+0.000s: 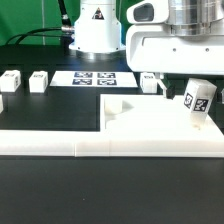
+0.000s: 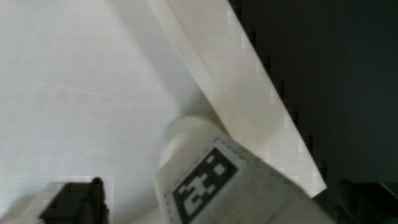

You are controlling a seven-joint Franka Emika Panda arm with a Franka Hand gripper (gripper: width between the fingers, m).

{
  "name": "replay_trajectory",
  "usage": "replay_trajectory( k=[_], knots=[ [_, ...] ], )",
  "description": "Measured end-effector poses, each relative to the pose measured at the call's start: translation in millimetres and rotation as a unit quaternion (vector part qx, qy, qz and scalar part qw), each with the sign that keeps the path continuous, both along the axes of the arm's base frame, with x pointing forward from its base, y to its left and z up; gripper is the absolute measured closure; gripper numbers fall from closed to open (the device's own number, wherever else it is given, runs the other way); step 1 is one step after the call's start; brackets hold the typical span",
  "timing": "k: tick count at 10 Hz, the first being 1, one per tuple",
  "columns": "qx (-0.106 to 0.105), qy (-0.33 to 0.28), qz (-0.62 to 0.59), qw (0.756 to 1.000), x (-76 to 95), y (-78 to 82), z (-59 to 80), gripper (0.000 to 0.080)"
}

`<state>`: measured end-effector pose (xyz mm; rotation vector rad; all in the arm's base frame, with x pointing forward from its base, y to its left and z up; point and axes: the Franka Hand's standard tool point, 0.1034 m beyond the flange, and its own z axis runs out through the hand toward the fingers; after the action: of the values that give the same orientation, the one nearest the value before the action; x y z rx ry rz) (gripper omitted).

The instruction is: Assemble square table

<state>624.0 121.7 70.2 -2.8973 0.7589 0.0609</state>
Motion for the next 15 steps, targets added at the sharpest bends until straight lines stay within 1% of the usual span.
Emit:
replay_trajectory(
  k=[1, 2, 3, 4, 5, 6, 7, 9, 11, 12, 13, 14, 15],
  knots=[
    [-0.011, -0.011, 0.101, 0.995, 2.9, -7.9, 1.7, 0.015],
    [-0.021, -0.023, 0.183, 0.983, 5.6, -12.1, 3.4, 0.015],
    [-0.023, -0.03, 0.213, 0.976, 6.7, -11.9, 4.0, 0.015],
    [-0.023, -0.026, 0.186, 0.982, 6.2, -11.6, 3.6, 0.0236],
    [-0.023, -0.026, 0.186, 0.982, 6.2, -11.8, 3.5, 0.0373],
    [-0.022, -0.022, 0.152, 0.988, 6.1, -11.0, 3.5, 0.0373],
    [-0.021, -0.017, 0.112, 0.993, 5.9, -10.4, 3.5, 0.051],
    [-0.019, -0.007, 0.042, 0.999, 5.6, -9.7, 3.2, 0.0509],
    [-0.009, 0.011, -0.091, 0.996, 5.9, -10.9, 2.7, 0.0509],
    [-0.005, 0.023, -0.163, 0.986, 5.5, -10.3, 1.4, 0.0509],
    [0.001, 0.033, -0.248, 0.968, 6.4, -9.2, 0.4, 0.0509],
    [0.007, 0.046, -0.332, 0.942, 6.5, -8.4, 0.0, 0.0509],
    [0.009, 0.052, -0.372, 0.927, 6.7, -8.2, 0.0, 0.0509]
  ],
)
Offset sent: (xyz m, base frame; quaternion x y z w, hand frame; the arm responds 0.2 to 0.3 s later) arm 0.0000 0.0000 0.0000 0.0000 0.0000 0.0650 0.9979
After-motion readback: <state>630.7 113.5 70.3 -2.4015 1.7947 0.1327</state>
